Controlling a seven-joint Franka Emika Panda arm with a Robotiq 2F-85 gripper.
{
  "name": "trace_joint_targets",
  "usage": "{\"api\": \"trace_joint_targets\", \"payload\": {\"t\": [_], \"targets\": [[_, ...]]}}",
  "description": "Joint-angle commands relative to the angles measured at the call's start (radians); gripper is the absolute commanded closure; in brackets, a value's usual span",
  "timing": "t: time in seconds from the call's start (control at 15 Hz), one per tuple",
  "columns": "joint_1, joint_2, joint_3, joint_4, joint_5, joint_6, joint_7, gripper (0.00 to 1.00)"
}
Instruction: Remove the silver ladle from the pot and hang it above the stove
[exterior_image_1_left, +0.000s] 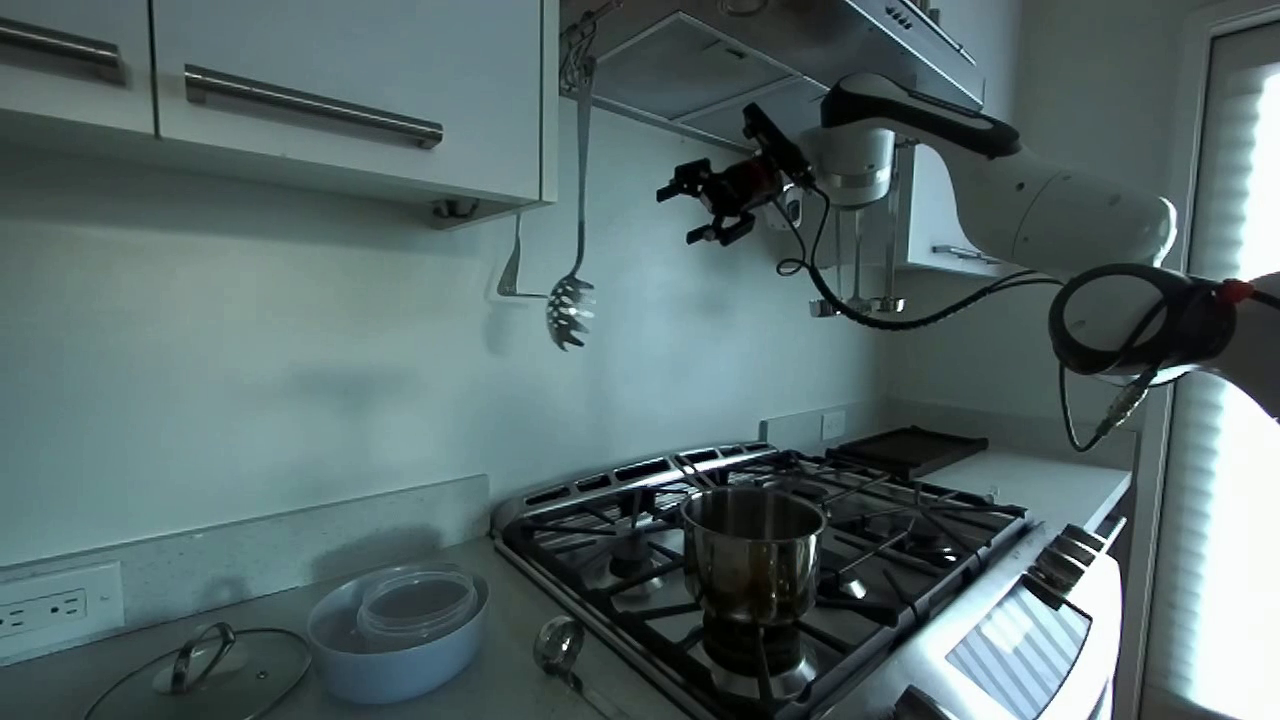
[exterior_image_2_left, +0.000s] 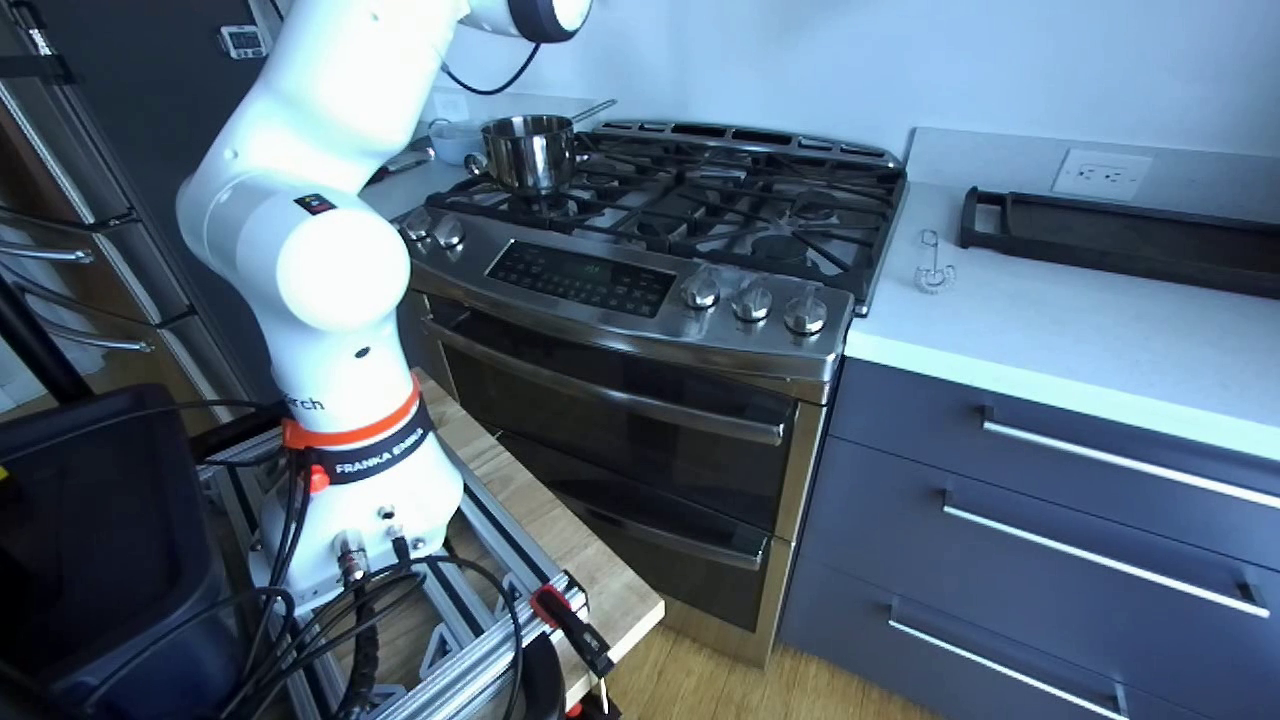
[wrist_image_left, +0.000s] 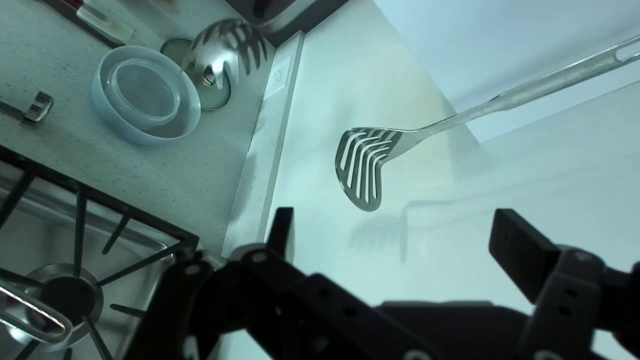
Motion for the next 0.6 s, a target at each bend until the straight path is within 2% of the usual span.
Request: {"api": "trace_joint_targets", "payload": {"t": [0.0, 0.27, 0.53], "targets": [[-0.031, 0.000, 0.018, -0.011, -0.002, -0.070, -0.061, 0.00], [-0.081, 0.007, 0.022, 0.006, -0.003, -0.253, -0.277, 0.00], [-0.120, 0.007, 0.021, 0.007, 0.008, -0.321, -0.514, 0.00]]}}
